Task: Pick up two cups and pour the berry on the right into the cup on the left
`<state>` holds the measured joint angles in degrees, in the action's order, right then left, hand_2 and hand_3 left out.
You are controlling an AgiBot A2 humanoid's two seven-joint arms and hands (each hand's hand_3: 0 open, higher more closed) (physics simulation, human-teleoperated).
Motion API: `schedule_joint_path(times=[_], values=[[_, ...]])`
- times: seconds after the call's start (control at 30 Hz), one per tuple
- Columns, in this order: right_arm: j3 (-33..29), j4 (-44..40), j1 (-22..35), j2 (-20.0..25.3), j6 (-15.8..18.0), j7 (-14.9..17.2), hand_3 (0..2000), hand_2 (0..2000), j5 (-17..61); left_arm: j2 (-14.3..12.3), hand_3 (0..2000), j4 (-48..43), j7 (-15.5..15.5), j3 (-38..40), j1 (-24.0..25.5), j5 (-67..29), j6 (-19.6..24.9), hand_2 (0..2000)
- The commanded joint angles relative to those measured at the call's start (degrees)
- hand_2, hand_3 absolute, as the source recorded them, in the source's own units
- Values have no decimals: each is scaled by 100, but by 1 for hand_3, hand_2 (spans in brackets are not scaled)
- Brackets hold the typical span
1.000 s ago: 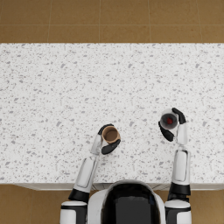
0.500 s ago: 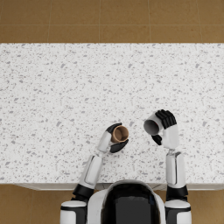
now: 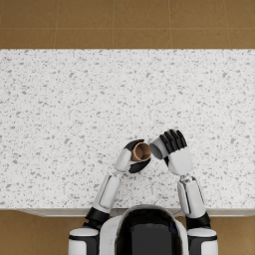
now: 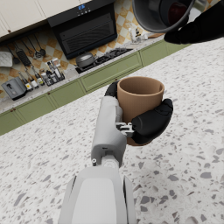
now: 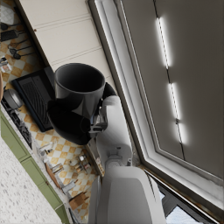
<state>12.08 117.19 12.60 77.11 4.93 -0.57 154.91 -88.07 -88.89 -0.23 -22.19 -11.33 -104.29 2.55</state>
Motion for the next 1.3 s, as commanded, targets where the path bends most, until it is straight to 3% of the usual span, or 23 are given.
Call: schedule_joint_path(times=[0.03,0.83,1.3], values=[[156,204,40,45,0,1,1280,2000,185,-44,1280,-6,0,-1,-78,0,-1,2000],[349,216,-45,230,35,-8,1280,2000,4537,-125,1280,267,9,20,-125,-1,-20,2000],[353,219,-47,235,16,-9,1280,2000,4863,-138,1280,203,9,57,-95,-1,-14,2000]])
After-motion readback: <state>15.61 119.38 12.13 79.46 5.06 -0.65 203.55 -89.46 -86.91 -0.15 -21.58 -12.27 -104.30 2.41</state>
